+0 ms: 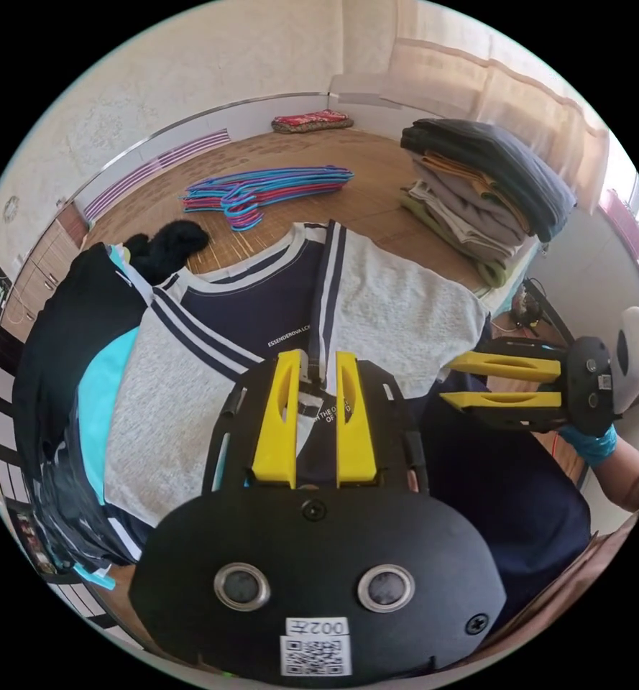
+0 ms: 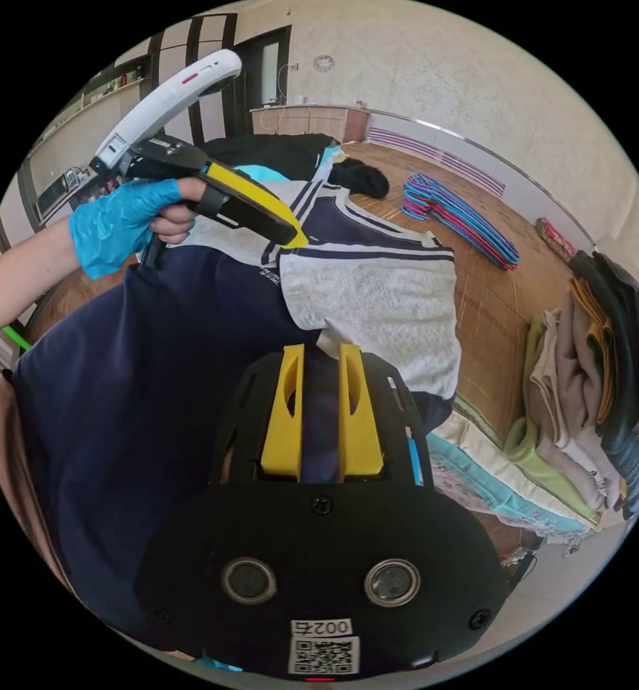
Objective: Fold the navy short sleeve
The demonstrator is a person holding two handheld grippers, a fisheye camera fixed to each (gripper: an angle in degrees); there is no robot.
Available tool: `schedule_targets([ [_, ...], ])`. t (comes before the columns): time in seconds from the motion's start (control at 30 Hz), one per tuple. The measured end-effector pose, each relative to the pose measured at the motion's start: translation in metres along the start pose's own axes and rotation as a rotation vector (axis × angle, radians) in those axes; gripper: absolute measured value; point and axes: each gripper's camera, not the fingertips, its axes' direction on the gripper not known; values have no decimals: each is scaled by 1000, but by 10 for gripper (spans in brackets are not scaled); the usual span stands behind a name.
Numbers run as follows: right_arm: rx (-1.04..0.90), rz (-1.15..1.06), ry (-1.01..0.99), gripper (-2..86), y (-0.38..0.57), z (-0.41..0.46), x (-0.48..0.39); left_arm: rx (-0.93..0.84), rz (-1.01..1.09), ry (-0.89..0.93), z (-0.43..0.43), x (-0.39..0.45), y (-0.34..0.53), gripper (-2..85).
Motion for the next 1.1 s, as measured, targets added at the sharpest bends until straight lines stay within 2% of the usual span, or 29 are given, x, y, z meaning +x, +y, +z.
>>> schedule_targets([
  [0.17,4,-27,35,17,9,-9,2,-65,17,-43,16,2,-6,30],
  [0.27,24,-33,-9,4,20,-22,6,-61,31,-50,15,4,-9,32],
  [0.6,2,32,-136,12,54,-41,31,-73,12,-91,-2,1,-14,6],
  [0.97,12,169,109,75,99,-68,83,-37,-10,-91,-38,-6,-10,1],
  [1.1,12,181,126,87,104,-60,99,-10,13,-62,-38,3,-24,4],
])
